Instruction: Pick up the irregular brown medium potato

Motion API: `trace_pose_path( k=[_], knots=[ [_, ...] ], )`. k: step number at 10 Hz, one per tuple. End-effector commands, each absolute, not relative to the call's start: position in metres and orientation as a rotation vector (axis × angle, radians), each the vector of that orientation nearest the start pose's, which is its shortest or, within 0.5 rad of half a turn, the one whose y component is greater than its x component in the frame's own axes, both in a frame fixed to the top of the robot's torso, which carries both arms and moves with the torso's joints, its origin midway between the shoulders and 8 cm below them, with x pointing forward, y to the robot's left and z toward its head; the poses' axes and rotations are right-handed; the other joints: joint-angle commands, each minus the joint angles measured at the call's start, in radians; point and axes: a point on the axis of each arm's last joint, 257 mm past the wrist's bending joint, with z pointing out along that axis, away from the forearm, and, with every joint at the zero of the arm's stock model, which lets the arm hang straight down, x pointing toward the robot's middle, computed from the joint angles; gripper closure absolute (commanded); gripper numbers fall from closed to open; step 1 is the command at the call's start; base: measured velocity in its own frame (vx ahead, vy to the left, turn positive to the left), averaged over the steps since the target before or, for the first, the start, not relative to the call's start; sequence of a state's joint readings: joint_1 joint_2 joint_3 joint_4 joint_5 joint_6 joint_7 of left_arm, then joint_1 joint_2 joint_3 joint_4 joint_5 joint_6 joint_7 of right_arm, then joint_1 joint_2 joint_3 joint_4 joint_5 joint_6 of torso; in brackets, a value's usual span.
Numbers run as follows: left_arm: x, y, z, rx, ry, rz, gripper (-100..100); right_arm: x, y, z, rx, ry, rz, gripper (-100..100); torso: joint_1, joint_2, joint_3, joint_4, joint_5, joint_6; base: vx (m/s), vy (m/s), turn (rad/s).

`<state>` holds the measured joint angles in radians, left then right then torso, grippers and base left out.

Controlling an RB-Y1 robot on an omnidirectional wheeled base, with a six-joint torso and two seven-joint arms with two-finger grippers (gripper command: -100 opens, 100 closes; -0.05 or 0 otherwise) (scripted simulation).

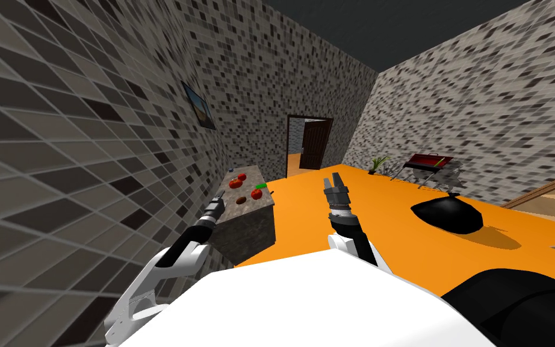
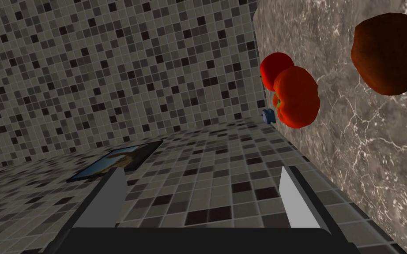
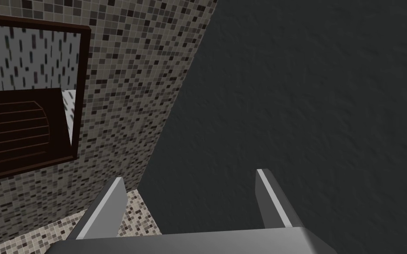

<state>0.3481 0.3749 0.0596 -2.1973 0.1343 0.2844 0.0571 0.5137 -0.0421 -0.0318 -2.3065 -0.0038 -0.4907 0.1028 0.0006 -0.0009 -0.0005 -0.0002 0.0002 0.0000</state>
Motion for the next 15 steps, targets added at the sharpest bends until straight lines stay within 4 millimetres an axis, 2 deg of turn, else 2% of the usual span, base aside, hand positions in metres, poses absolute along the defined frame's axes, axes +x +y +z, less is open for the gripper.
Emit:
trace_pose_path(
  k=[1,5,10,15],
  knots=[
    [0.450,0.320,-0.134,-1.090,1.311,-1.043,-100,0.338,-0.286,0.031,0.581,0.663,1.176,0,0.000,0.000,0.000,0.000,0.000,0.000,0.009,0.006,0.005],
    [0.461,0.317,-0.160,-1.207,1.382,-1.064,-100,0.338,-0.286,0.031,0.581,0.663,1.176,0,0.000,-0.001,0.000,0.000,0.000,0.000,0.019,0.009,0.011],
    [0.466,0.314,-0.187,-1.316,1.455,-1.055,-100,0.338,-0.286,0.031,0.581,0.663,1.176,0,0.000,-0.001,-0.001,0.000,0.000,0.000,0.026,0.006,0.008],
    [0.473,0.301,-0.228,-1.490,1.578,-1.062,-100,0.338,-0.286,0.031,0.581,0.663,1.176,0,0.000,-0.002,-0.001,-0.001,0.000,0.000,0.048,0.009,0.012]
  ],
)
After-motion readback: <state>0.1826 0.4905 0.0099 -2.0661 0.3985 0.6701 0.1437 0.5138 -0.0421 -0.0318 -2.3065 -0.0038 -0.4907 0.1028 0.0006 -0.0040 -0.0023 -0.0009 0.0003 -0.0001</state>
